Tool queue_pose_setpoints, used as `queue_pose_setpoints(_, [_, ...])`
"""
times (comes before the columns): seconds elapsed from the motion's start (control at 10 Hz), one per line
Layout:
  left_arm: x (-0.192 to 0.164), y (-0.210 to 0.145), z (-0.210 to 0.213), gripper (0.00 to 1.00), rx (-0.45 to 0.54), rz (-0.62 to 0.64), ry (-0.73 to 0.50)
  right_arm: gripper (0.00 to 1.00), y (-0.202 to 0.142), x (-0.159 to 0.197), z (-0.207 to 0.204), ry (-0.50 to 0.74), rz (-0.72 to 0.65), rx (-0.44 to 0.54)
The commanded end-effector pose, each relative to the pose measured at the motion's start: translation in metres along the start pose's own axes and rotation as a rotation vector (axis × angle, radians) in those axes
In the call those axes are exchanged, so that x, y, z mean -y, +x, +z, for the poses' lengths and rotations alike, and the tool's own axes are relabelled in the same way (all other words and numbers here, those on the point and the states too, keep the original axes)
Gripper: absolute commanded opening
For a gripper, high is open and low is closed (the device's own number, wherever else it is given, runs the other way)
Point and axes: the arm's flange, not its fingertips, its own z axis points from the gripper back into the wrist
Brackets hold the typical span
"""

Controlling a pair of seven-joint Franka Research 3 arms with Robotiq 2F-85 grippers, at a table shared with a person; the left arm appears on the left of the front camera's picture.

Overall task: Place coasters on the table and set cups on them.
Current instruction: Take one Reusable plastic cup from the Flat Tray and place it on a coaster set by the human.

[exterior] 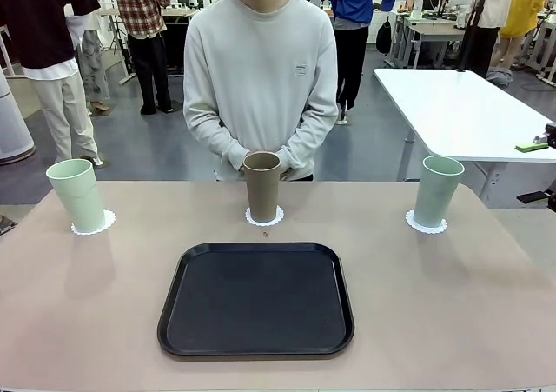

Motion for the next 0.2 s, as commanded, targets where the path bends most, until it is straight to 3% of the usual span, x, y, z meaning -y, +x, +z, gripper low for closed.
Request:
queue_pose_setpoints(0.0, [0.0028, 0.0007, 0.0009, 1.00, 0.010, -0.004, -0.008, 1.00, 0.0003, 0.0001, -0.0002, 0.000, -0.006, 0.000])
queue_pose_setpoints(0.1, [0.0028, 0.0007, 0.0009, 1.00, 0.010, -0.004, -0.008, 1.00, 0.0003, 0.0001, -0.0002, 0.000, -0.006, 0.000])
